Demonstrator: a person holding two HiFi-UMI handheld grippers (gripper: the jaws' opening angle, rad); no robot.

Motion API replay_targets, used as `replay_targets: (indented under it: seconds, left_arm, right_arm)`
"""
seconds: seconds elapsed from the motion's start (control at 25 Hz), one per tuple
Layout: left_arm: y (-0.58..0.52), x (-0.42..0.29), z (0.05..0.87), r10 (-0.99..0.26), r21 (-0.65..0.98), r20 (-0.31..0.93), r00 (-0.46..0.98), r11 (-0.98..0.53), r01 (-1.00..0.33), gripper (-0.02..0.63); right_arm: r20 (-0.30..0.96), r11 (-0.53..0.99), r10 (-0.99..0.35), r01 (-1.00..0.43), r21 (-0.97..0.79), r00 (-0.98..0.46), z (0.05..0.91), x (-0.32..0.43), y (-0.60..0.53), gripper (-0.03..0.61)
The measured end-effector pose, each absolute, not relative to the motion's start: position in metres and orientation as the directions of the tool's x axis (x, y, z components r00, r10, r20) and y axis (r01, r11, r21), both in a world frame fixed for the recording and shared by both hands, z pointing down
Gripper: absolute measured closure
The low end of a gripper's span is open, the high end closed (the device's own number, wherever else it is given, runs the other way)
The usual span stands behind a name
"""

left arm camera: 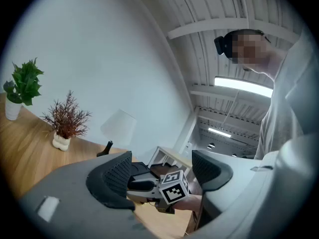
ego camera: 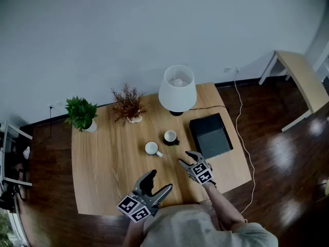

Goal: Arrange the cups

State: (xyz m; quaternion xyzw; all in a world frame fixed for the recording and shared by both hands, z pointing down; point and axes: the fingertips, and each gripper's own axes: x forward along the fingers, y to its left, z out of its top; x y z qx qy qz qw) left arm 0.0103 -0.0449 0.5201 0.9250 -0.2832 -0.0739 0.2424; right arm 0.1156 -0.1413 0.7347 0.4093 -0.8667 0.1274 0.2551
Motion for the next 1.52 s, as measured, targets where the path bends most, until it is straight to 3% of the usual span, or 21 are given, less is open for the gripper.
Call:
replay_targets:
  seconds: [0.72, 0.84, 1.12, 1.24, 1.52]
  left_arm:
    - [-0.043, 0.002, 0.523, -0.581, 0.487, 0.015, 0.814, -0.707, -0.514, 0.25]
    - [-0.043, 0.0, 0.523, -0.586, 0.485, 0.014, 0.81, -0.704, -0.518, 0.25]
    - [-0.044, -0.007, 0.522, -0.601, 0.485, 0.013, 0.799, -0.695, -0.531, 0.25]
    - [-0.044, -0.008, 0.522, -0.604, 0.486, 0.009, 0.797, -0.694, -0.531, 0.25]
    - [-0.043, -0.006, 0.524, -0.597, 0.496, 0.012, 0.802, -0.693, -0.524, 0.25]
  right_arm:
    - [0.699, 0.671, -0.559, -0.739, 0.064, -0.447, 0.804, 0.107, -0.23, 0.36]
    - [0.732, 0.689, -0.523, -0.722, 0.062, -0.436, 0.816, 0.098, -0.236, 0.396]
    - [0.762, 0.696, -0.522, -0.707, 0.12, -0.384, 0.825, 0.091, -0.244, 0.412]
    - [0.778, 0.71, -0.512, -0.69, 0.143, -0.365, 0.825, 0.091, -0.245, 0.499]
    - [0.769, 0.66, -0.491, -0.751, 0.021, -0.41, 0.818, 0.095, -0.238, 0.495]
